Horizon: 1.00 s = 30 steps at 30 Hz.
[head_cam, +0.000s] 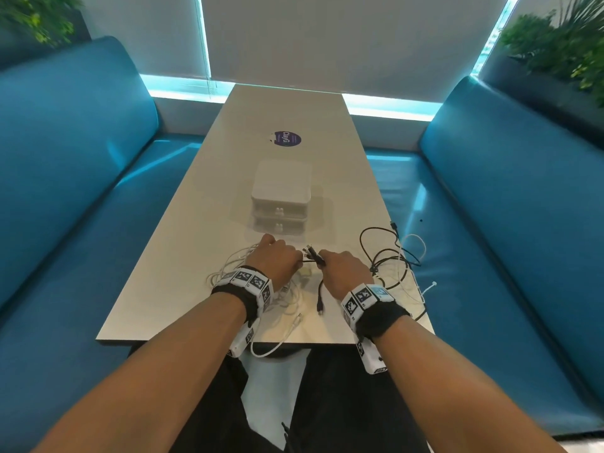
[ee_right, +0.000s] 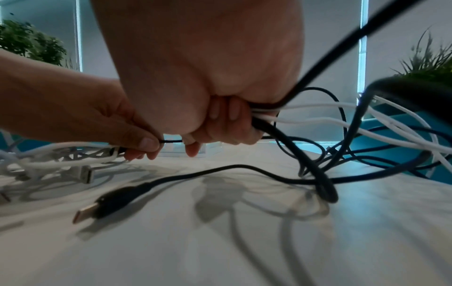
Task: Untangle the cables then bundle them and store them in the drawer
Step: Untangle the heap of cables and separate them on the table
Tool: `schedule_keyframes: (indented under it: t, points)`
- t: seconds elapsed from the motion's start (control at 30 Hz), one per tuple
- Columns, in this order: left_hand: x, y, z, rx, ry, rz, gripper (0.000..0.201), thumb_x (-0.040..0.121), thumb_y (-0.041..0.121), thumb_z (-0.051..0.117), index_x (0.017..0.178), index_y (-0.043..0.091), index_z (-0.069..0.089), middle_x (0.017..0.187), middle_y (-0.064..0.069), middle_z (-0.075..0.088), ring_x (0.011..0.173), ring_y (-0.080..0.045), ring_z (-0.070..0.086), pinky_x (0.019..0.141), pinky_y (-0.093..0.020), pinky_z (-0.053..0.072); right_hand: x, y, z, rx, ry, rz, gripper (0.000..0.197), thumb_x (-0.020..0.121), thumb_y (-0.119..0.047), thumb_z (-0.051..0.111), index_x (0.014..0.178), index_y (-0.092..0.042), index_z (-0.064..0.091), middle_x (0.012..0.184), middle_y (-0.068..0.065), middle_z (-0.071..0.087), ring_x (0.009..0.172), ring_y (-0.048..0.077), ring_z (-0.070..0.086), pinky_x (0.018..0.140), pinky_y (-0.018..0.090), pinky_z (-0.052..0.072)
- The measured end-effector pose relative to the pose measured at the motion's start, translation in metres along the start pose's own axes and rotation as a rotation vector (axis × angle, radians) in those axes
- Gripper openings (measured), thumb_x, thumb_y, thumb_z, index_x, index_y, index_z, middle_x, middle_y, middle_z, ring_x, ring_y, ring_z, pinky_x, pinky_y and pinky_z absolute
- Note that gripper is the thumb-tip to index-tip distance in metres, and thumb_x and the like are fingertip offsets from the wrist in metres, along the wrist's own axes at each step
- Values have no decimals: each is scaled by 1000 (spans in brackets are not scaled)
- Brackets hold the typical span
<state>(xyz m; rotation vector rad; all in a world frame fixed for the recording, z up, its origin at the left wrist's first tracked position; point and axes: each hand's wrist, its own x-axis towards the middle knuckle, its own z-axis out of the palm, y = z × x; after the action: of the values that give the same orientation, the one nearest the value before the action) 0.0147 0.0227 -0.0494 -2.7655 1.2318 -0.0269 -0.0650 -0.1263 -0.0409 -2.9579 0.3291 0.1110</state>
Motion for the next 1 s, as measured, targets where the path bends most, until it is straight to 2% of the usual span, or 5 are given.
schedule_keyframes:
  t: [0.23,0.43,0.53,0.8,1.0]
  points:
    - [-6,-21,8,-57,31,67,43,97,11,52,134,33,52,120,8,64,109,-21,54,99,-38,33,0,23,-7,-3,-1,166,24,98,-18,39,108,-16,61,102,10,64,92,31,64,73,36,49]
    - [-9,-31,3,44,63,17,27,100,15,52,123,28,60,126,5,60,119,-21,51,110,-42,25,-1,34,-18,-89,-49,272,22,94,-14,47,110,-12,61,110,9,63,102,28,63,78,36,47]
    - [-11,-32,0,60,25,-17,26,102,16,47,120,29,60,117,6,63,113,-21,54,106,-43,26,-3,34,-18,-104,-65,277,22,94,-13,47,110,-12,62,109,8,64,100,27,64,75,34,46]
    - [-19,-29,1,-24,131,-89,37,96,48,35,105,22,61,108,-5,54,102,-25,47,97,-45,31,-7,35,-18,-53,-20,294,20,93,-12,46,105,-11,62,106,9,64,97,29,63,76,35,48]
    - [-20,-36,0,20,104,-179,37,99,38,40,126,20,58,128,-6,49,121,-26,44,108,-47,26,-7,41,-22,-85,9,280,20,94,-13,44,107,-11,60,106,10,64,97,30,64,74,35,46]
